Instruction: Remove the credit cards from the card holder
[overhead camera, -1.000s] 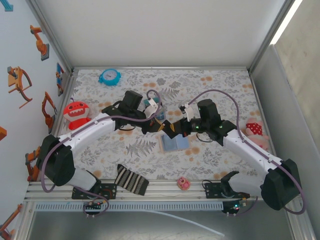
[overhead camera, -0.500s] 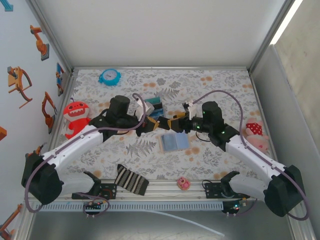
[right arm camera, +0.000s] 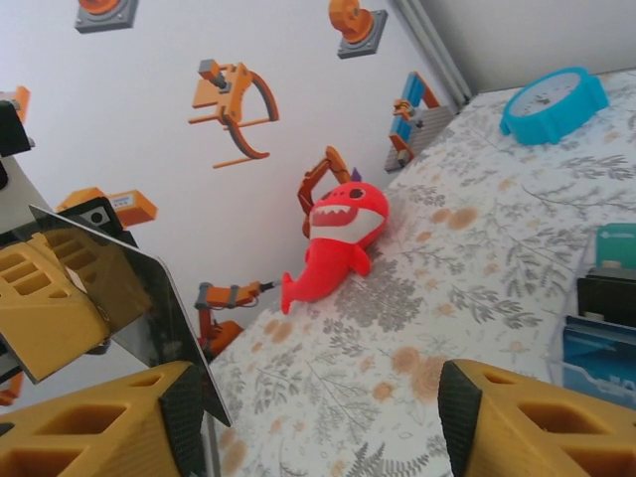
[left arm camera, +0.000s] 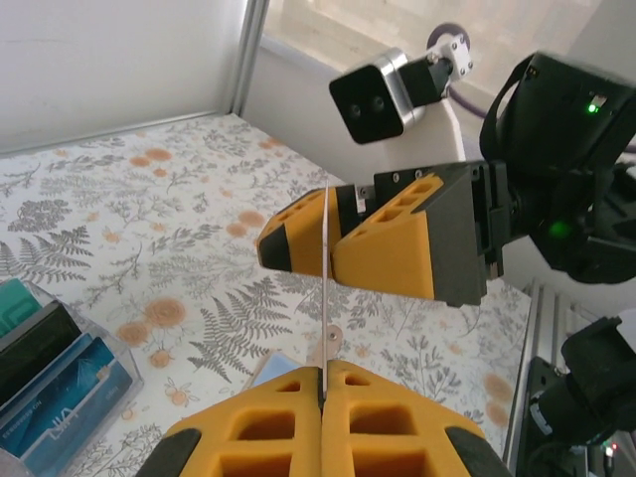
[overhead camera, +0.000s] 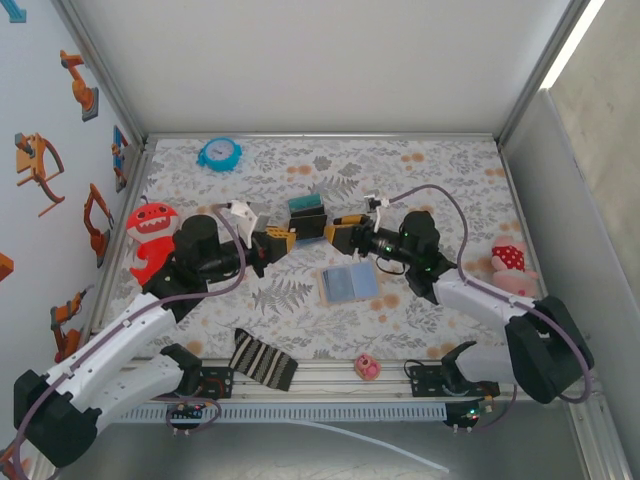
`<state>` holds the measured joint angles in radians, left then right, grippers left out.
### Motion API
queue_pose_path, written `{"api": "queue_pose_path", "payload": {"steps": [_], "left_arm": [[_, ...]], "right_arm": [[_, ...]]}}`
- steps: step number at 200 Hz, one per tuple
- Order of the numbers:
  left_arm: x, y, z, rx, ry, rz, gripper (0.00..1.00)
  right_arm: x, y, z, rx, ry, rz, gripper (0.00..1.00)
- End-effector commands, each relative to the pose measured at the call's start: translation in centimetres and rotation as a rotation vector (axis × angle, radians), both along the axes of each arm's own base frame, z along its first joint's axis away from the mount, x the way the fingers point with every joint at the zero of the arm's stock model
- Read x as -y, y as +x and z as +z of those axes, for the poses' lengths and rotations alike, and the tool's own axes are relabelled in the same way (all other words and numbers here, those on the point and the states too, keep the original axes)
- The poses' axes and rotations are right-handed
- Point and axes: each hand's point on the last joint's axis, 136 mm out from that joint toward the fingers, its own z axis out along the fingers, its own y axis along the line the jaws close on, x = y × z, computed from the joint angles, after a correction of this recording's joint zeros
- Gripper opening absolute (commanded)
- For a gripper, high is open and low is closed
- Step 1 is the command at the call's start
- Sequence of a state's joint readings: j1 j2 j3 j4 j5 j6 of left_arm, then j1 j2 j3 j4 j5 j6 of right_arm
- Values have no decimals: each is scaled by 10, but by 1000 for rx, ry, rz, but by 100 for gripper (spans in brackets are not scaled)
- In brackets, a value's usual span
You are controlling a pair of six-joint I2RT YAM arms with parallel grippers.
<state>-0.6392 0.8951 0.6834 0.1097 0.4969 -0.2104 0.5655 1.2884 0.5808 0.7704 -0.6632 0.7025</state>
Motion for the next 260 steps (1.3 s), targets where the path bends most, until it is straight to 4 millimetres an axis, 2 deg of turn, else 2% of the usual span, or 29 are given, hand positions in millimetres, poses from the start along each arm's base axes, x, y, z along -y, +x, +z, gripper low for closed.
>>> {"api": "queue_pose_path", "payload": {"steps": [1, 34, 98, 110, 145, 151, 175, 189, 213, 237, 260], "left_arm": [[-2, 7, 11, -1, -61, 38, 0], [1, 13, 13, -13, -97, 47, 0], [18, 6, 18, -47, -146, -69, 0], [18, 6, 17, -52, -143, -69, 0], [16, 8, 9, -70, -99, -53, 0], [15, 8, 7, -74, -84, -48, 4], [8, 10, 2, -67, 0, -25, 34], [2, 12, 3, -42, 63, 3, 47], [-7, 17, 4, -14, 164, 33, 57], [-5, 18, 6, -15, 248, -1, 69], [5, 16, 3, -27, 305, -86, 71]], "right_arm": [[-8, -12, 53, 114, 149, 96, 62], [-12, -14, 56, 120, 158, 120, 59], [-14, -14, 60, 122, 158, 121, 51], [-14, -14, 61, 123, 158, 126, 43], [-16, -15, 60, 117, 150, 142, 0], [-16, -16, 59, 114, 145, 146, 0], [-15, -17, 51, 103, 101, 144, 0], [-14, -16, 44, 93, 53, 130, 0], [-11, -17, 31, 79, -56, 105, 0], [-7, -22, 23, 86, -152, 94, 0], [-6, -29, 24, 83, -182, 127, 0]]}}
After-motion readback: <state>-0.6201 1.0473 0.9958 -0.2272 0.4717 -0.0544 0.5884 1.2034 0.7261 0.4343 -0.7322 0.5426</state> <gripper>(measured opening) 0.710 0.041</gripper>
